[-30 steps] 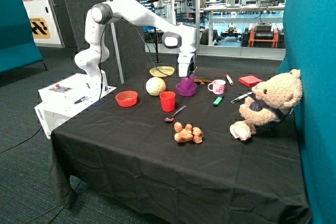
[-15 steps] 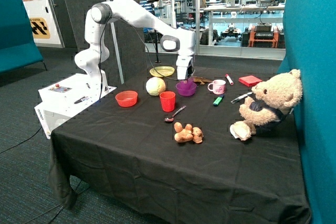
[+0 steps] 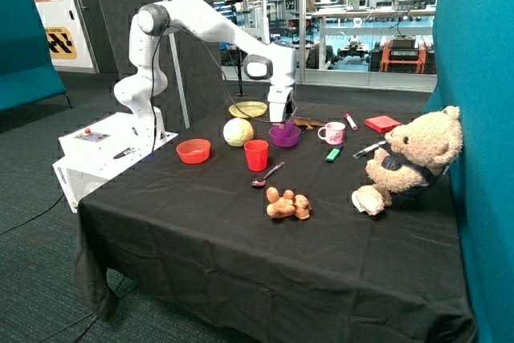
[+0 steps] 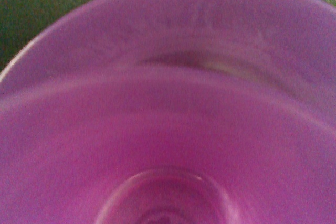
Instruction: Match the cups with the appropriate bowls
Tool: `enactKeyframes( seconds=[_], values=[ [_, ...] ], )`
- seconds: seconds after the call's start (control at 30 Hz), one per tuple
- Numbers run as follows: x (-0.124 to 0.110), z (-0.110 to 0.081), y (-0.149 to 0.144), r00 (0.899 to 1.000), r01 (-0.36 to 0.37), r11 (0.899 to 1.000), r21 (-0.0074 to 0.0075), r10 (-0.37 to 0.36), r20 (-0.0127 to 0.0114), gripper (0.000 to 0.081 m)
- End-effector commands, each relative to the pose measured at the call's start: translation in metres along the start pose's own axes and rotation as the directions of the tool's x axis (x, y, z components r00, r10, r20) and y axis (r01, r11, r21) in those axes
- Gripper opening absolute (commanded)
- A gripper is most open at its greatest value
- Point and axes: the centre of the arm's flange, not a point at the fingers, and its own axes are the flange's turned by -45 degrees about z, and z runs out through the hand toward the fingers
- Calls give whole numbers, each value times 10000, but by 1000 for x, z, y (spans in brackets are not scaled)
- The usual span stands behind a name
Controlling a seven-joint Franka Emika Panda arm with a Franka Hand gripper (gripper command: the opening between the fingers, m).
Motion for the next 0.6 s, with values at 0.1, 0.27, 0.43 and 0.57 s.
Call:
enactKeyframes(
  seconds=[0.1, 0.27, 0.43, 0.57],
  values=[
    [1, -2, 0, 9997, 229, 9997, 25, -229, -21, 553],
    [0, -2, -1, 9994, 335, 9994, 25, -335, -21, 633],
    [-2, -2, -3, 9992, 405, 9992, 25, -405, -21, 652],
    [-3, -3, -5, 9989, 461, 9989, 25, -461, -21, 650]
  ],
)
